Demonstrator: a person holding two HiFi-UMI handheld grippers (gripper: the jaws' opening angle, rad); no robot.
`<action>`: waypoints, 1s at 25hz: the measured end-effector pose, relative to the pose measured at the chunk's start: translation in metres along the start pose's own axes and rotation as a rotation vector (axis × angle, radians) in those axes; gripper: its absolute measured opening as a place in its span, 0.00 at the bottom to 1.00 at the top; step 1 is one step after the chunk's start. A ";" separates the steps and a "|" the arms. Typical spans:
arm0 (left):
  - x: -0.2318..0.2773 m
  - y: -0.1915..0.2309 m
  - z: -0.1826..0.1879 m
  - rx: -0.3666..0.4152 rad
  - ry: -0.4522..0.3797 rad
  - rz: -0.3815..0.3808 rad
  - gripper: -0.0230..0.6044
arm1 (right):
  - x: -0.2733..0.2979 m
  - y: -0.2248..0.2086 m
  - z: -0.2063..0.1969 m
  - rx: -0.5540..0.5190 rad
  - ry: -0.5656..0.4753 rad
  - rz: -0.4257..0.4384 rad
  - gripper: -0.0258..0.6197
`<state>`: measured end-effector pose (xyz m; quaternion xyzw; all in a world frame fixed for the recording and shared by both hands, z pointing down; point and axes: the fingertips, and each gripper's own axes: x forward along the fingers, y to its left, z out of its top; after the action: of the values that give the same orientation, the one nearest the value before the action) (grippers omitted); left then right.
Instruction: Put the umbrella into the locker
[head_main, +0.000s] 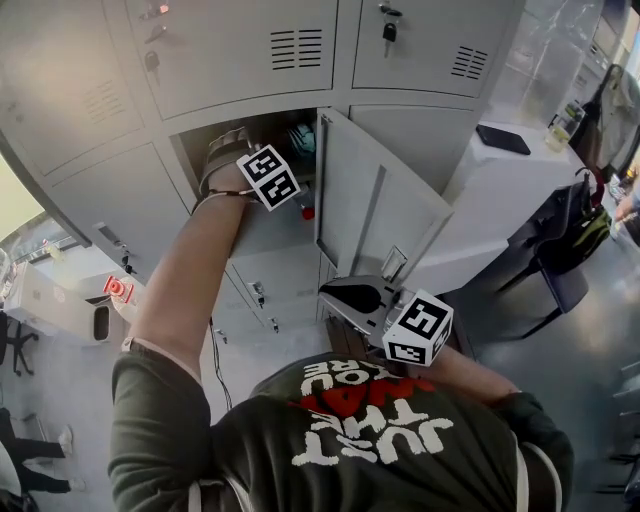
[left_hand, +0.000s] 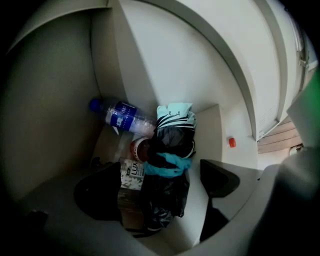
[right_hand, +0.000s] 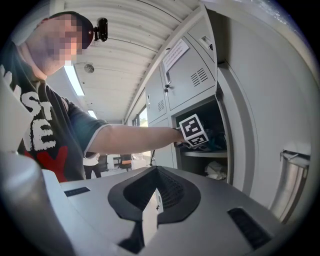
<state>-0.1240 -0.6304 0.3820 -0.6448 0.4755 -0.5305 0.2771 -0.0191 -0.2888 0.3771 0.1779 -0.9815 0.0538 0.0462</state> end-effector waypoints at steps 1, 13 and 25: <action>-0.004 -0.001 0.000 -0.010 -0.007 0.002 0.82 | -0.001 0.001 0.001 -0.004 -0.002 0.005 0.09; -0.100 -0.032 0.009 -0.330 -0.218 -0.101 0.81 | -0.023 0.012 0.014 -0.035 -0.020 0.039 0.09; -0.271 -0.106 -0.011 -0.947 -0.515 -0.269 0.68 | -0.051 0.038 0.025 -0.080 -0.044 0.102 0.09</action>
<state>-0.0967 -0.3413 0.3626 -0.8627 0.4926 -0.1147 -0.0058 0.0130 -0.2393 0.3433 0.1267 -0.9914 0.0127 0.0288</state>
